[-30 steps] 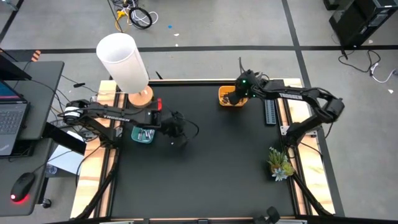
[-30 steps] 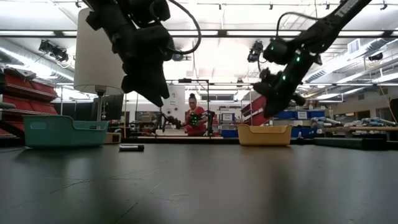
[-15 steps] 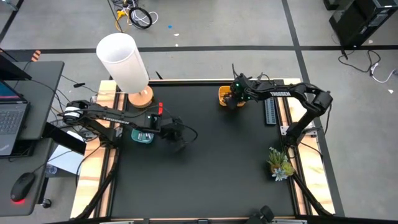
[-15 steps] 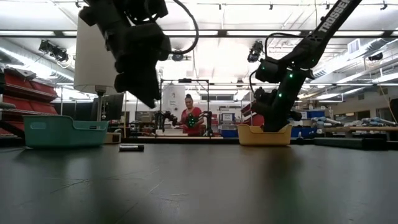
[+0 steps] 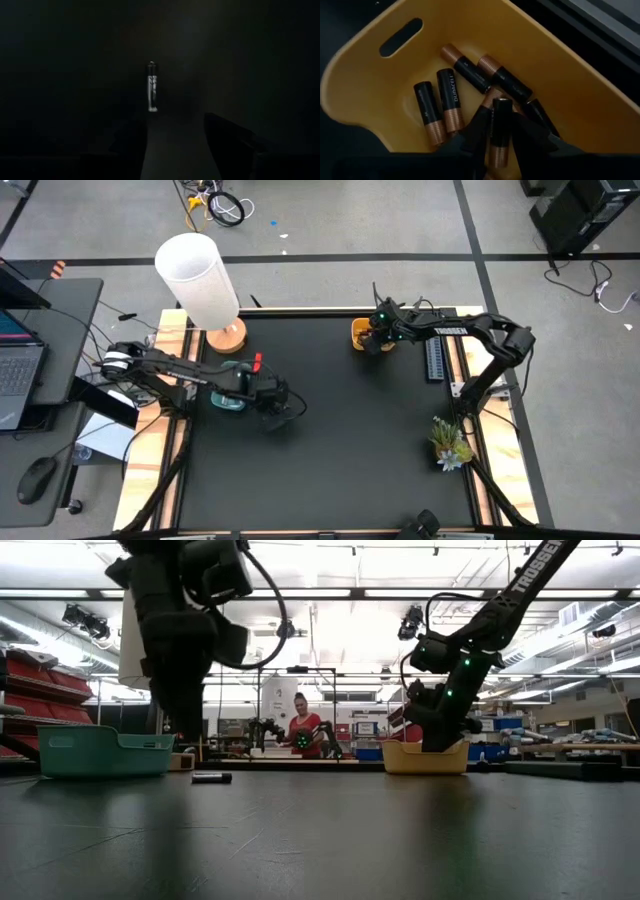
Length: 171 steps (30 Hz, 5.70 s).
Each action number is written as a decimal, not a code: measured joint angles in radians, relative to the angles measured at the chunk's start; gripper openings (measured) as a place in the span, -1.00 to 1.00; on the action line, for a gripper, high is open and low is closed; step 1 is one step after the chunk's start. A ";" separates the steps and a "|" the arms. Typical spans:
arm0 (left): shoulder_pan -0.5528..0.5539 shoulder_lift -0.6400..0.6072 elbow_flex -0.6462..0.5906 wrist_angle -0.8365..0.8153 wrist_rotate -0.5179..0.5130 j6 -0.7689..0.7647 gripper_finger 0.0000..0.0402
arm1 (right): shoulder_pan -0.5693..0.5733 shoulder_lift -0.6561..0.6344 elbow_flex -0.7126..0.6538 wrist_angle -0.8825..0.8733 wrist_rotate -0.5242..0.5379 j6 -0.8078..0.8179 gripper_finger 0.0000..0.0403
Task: Sort batteries
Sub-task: Put the black battery into the yellow bin, then put the silver battery into the green bin, then return to Home Position
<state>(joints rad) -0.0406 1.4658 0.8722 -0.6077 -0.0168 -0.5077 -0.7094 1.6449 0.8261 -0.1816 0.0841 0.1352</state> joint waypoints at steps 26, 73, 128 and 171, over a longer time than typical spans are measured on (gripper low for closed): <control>-0.133 0.000 -0.475 0.926 -0.373 0.045 -0.22 | 0.106 -0.401 0.073 -0.019 -0.129 -0.049 -0.50; -0.130 0.069 -0.487 1.019 -0.307 0.134 -0.84 | 0.191 -0.450 0.073 0.030 -0.192 -0.008 -0.55; 0.049 -0.400 -0.272 -0.326 -0.349 -0.303 -0.42 | 0.214 -0.463 0.007 0.270 -0.354 0.166 -0.67; 0.074 -1.350 -0.649 0.638 -0.685 -0.021 -0.94 | 0.475 -1.608 -0.595 0.296 0.131 0.558 -0.98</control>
<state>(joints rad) 0.0330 0.1157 0.2236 0.0301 -0.7020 -0.5285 -0.2346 0.0367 0.2308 0.1143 0.2150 0.6928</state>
